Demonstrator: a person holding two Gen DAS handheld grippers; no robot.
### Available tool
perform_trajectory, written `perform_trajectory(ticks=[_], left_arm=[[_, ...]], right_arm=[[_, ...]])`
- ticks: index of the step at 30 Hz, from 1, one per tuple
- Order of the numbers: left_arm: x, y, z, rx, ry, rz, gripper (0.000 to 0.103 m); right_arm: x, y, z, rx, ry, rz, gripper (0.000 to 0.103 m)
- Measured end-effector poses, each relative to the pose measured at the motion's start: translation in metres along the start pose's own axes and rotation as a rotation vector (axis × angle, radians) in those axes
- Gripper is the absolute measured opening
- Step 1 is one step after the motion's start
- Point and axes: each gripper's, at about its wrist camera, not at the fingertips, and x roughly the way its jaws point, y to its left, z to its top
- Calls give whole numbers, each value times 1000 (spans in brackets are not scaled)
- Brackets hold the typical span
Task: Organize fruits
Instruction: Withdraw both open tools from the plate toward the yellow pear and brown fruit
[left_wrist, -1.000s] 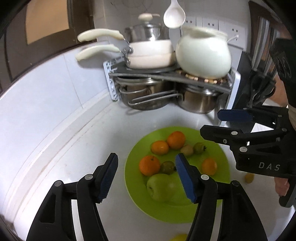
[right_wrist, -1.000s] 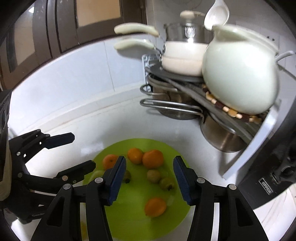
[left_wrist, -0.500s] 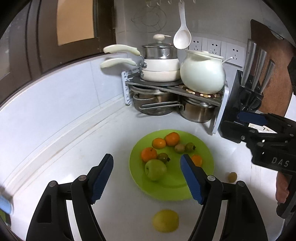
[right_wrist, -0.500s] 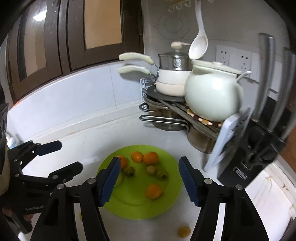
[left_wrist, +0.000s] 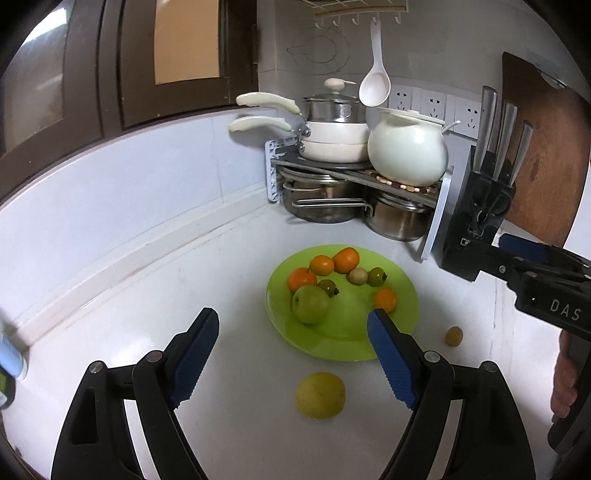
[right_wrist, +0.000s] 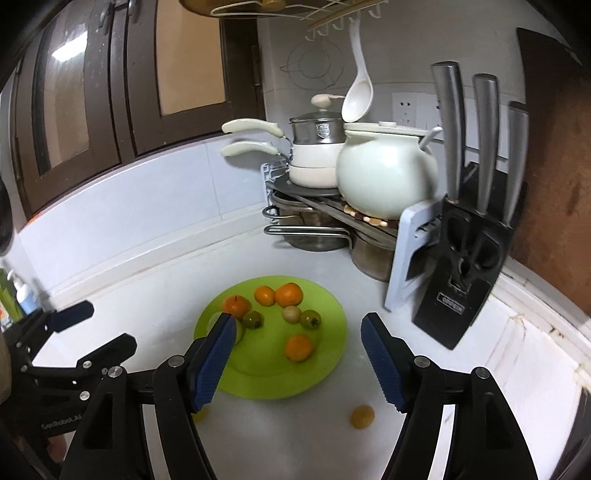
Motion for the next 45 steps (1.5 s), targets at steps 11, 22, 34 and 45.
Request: perform_trajectory(ticks=[11, 22, 34, 45], left_arm=[[-6, -3, -33, -38, 23, 18, 85], [9, -11, -61, -39, 68, 22, 85], [50, -21, -75, -43, 173, 37, 85], [70, -30, -80, -13, 199, 48, 75]], right_arm=[[-6, -6, -30, 16, 30, -22, 71], [9, -17, -61, 29, 100, -50, 71], [43, -37, -78, 2, 197, -95, 70], [74, -57, -96, 64, 267, -111, 60]])
